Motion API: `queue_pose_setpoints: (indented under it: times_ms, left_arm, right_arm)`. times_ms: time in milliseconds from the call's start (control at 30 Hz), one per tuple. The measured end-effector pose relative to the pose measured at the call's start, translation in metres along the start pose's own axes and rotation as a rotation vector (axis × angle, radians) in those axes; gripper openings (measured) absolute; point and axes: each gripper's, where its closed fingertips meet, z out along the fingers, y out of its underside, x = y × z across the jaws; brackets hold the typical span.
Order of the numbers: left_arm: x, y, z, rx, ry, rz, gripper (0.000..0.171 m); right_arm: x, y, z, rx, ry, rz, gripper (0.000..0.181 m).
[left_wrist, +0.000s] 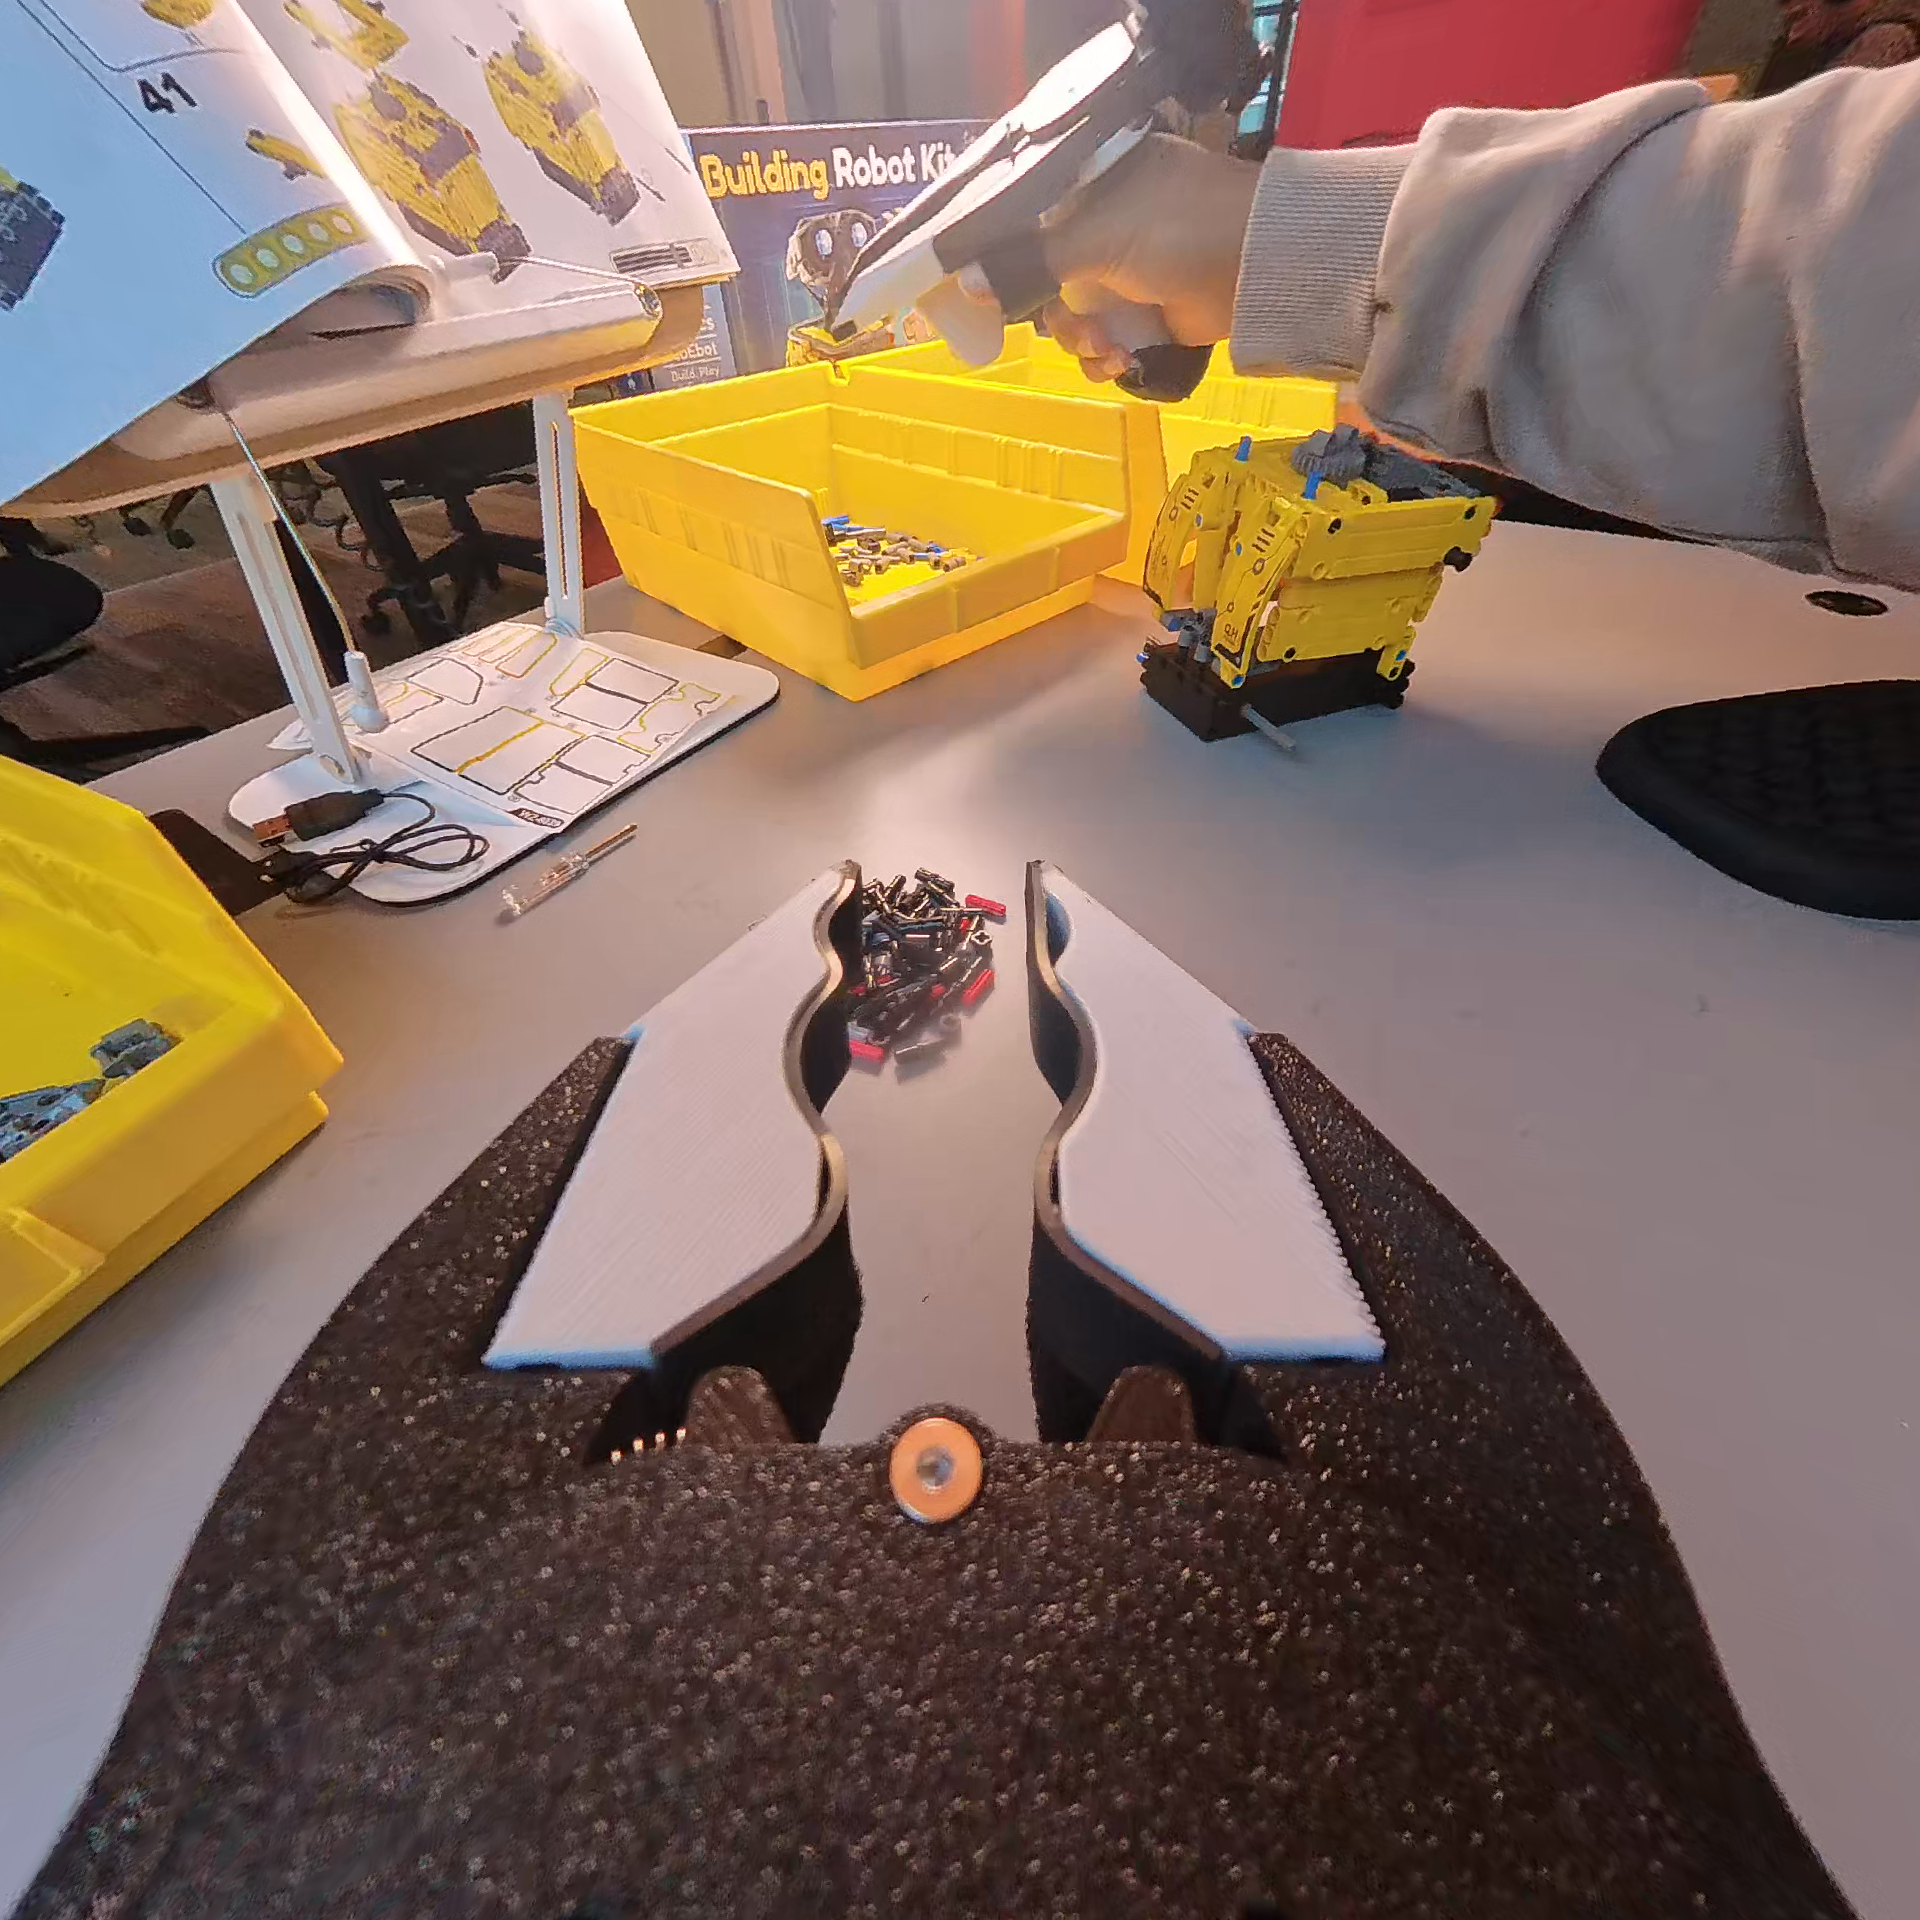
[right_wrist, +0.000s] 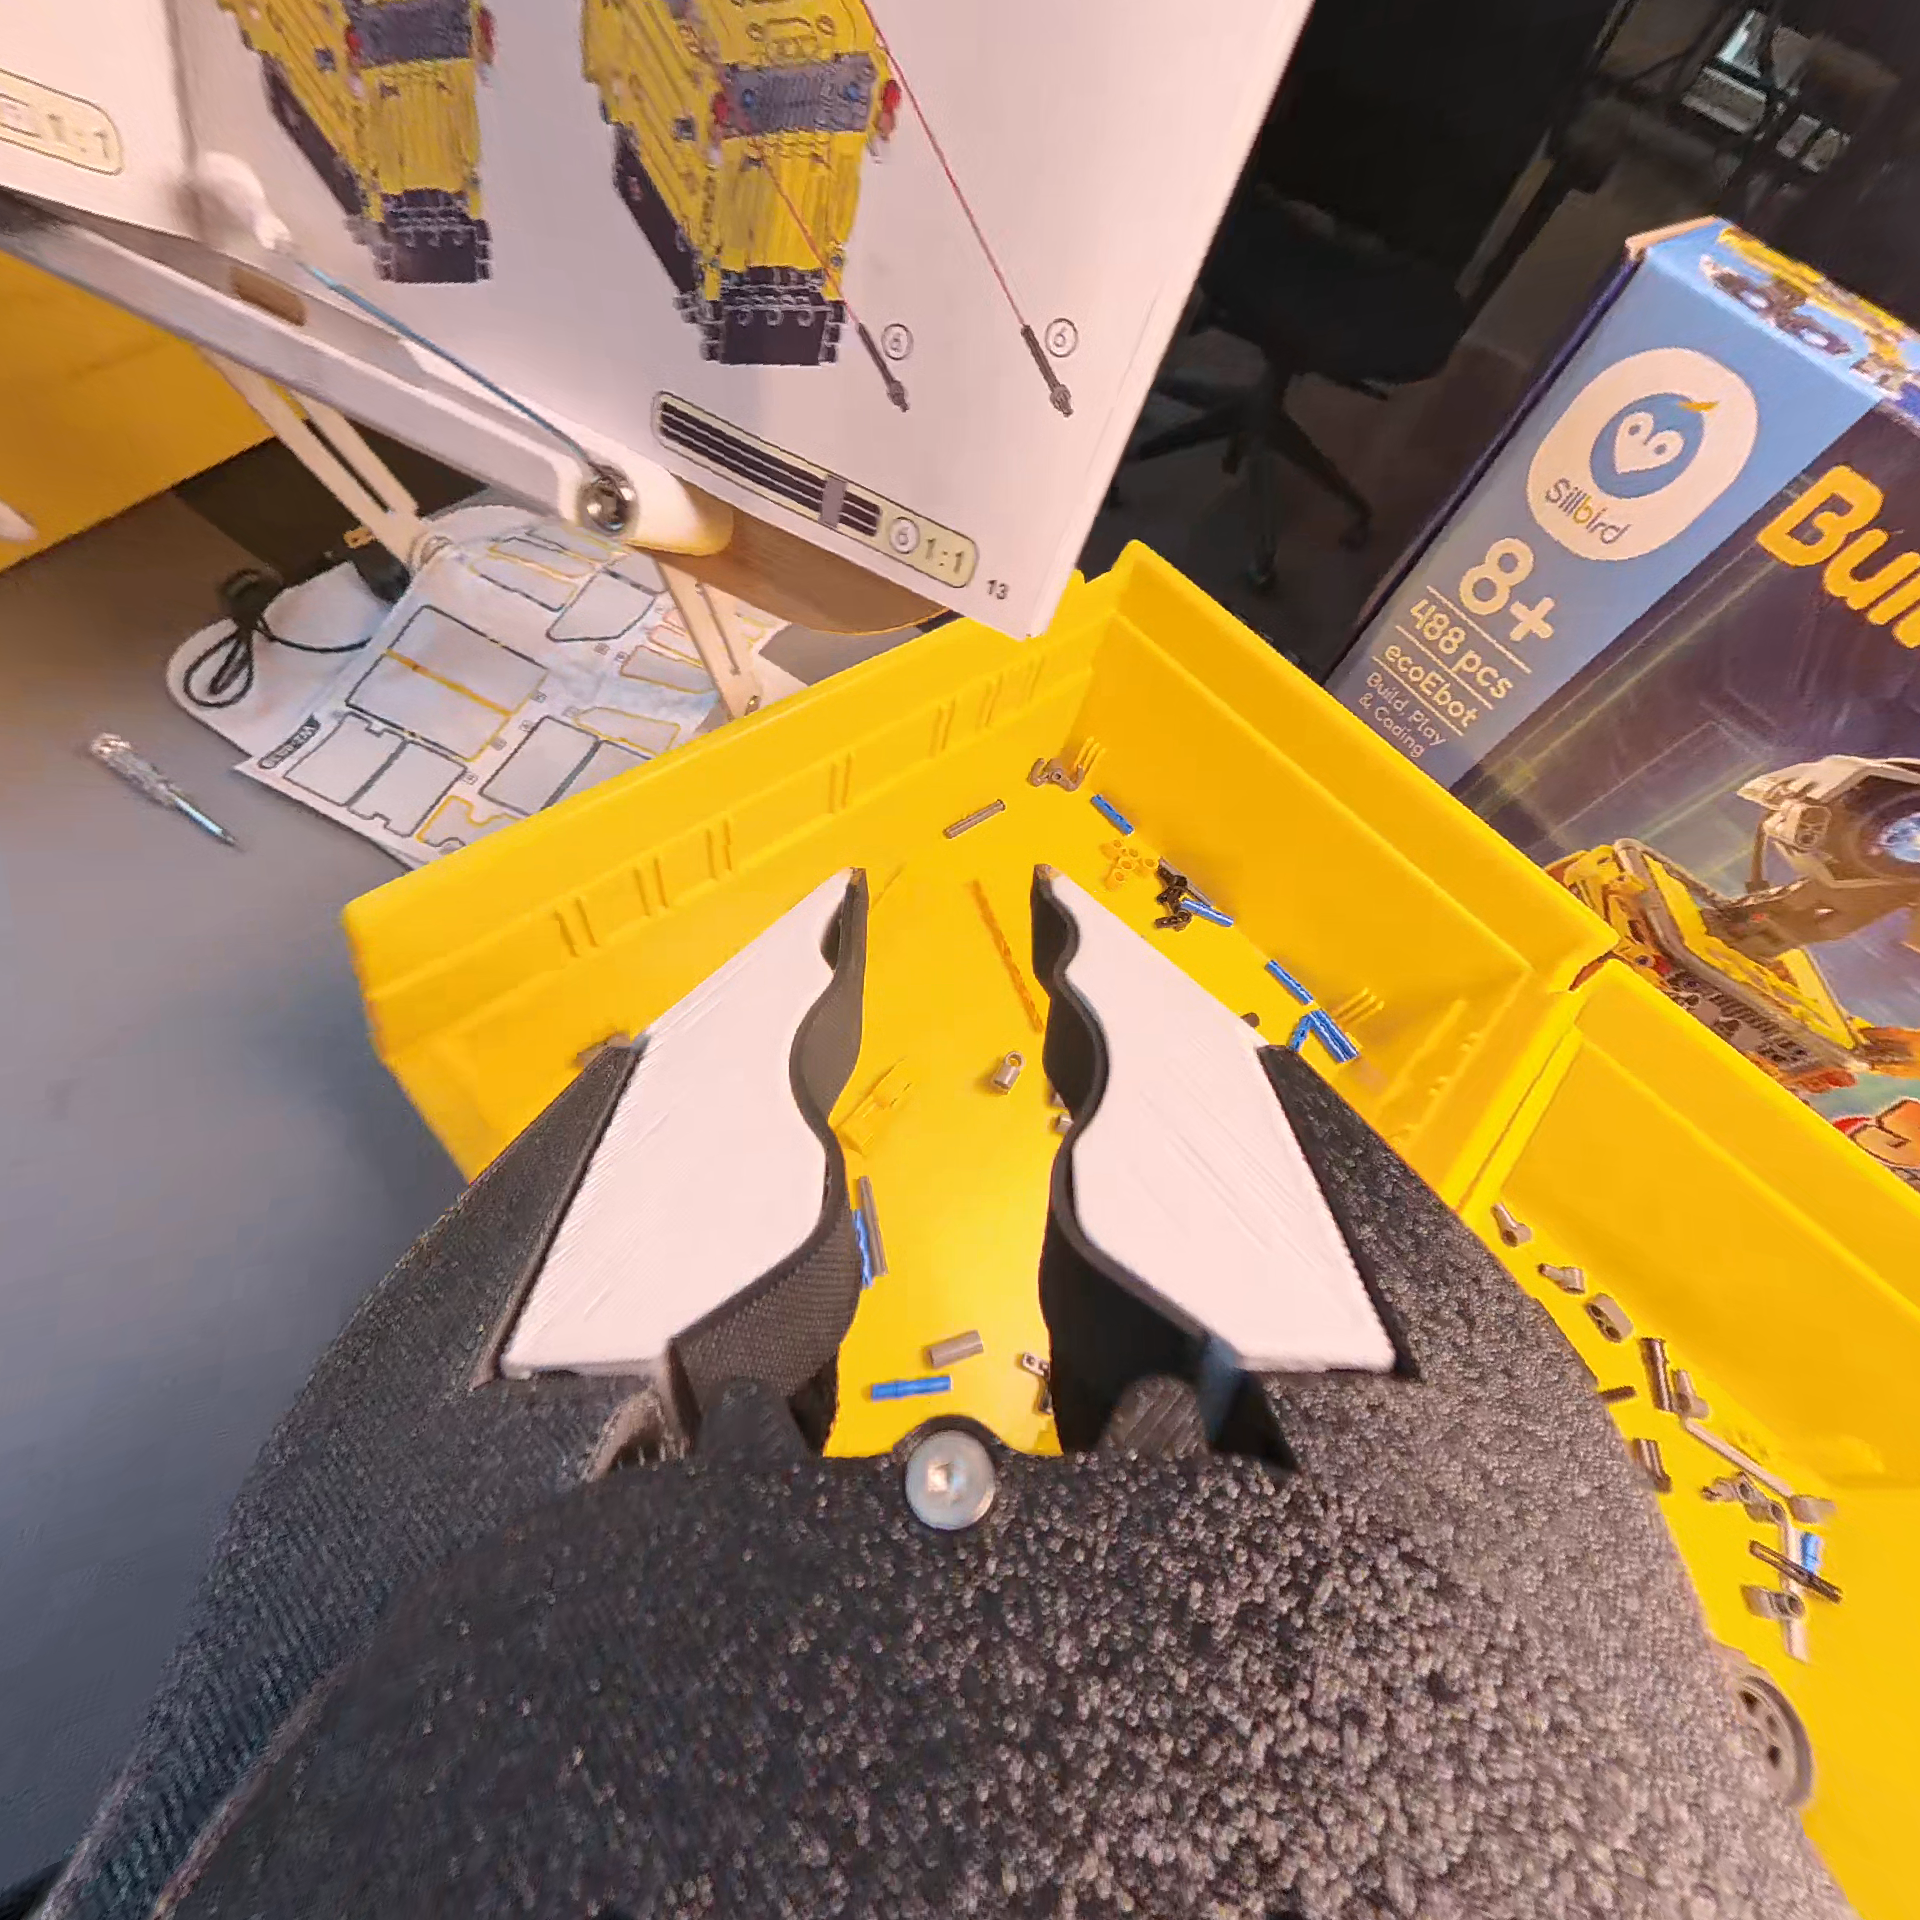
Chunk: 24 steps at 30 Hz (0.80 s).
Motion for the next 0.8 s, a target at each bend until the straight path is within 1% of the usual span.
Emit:
queue_pose_setpoints:
  times_ms: [100, 200, 333, 467, 567, 667, 733, 800]
  left_arm:
    - [0.004, 0.001, 0.002, -0.009, 0.014, 0.009, 0.030]
    - [0.006, 0.003, 0.003, -0.021, 0.016, 0.019, 0.030]
    - [0.006, 0.003, 0.003, -0.020, 0.017, 0.012, 0.030]
    - [0.006, 0.005, 0.004, -0.024, 0.024, -0.008, 0.030]
    - [0.006, 0.007, 0.005, -0.031, 0.025, -0.017, 0.030]
    - [0.005, 0.009, 0.005, -0.037, 0.019, -0.020, 0.030]
    - [0.003, 0.010, 0.006, -0.041, 0.017, -0.026, 0.030]
    - [0.002, 0.012, 0.006, -0.045, 0.016, -0.035, 0.029]
  right_arm:
    - [-0.026, -0.005, -0.027, 0.010, -0.070, -0.057, 0.031]
    - [-0.061, -0.007, -0.065, 0.027, -0.178, -0.086, 0.031]
    - [-0.100, 0.005, -0.121, 0.023, -0.291, -0.101, 0.041]
    - [-0.124, 0.033, -0.168, 0.002, -0.344, -0.102, 0.052]
    - [-0.137, 0.059, -0.194, -0.033, -0.374, -0.087, 0.068]
    - [-0.140, 0.089, -0.206, -0.103, -0.332, -0.117, 0.087]
    - [-0.136, 0.114, -0.205, -0.197, -0.281, -0.165, 0.102]
    - [-0.134, 0.137, -0.200, -0.291, -0.282, -0.163, 0.117]
